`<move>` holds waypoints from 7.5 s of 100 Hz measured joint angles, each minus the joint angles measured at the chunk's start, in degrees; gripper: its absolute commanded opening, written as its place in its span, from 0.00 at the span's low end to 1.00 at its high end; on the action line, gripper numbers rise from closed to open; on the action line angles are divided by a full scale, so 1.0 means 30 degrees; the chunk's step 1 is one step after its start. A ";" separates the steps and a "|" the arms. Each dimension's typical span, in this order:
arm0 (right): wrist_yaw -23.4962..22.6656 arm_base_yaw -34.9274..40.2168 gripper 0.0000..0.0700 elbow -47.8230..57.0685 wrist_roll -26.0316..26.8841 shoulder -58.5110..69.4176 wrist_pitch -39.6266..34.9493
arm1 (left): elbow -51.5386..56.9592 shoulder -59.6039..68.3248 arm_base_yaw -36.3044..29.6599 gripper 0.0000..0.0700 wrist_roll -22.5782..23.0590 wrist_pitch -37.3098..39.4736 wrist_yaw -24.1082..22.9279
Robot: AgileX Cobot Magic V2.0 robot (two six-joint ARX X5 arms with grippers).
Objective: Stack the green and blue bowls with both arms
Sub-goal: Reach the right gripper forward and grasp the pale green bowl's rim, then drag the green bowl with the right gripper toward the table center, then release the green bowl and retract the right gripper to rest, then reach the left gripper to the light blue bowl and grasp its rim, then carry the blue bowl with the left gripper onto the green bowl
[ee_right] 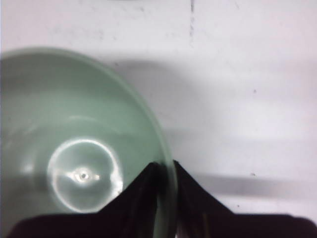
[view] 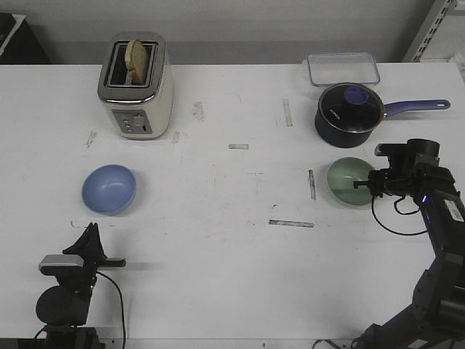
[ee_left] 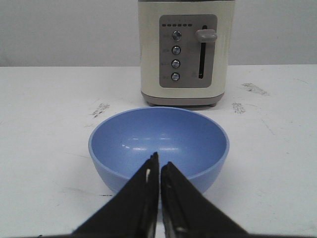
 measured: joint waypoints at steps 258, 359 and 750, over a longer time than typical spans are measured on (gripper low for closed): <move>0.1698 1.1861 0.00 0.3570 0.3636 -0.5552 -0.2732 | 0.0000 0.0007 0.0000 0.00 0.0000 -0.0401 0.0051; 0.4823 0.5034 0.00 -1.2954 0.3869 -2.7008 0.1246 | 0.0233 0.0007 0.0000 0.00 -0.1996 0.1545 0.0546; 0.4320 0.6550 0.00 -1.3143 0.3920 -2.6986 0.1246 | 2.2840 2.7496 -1.1111 0.00 -0.3439 -1.4819 0.5107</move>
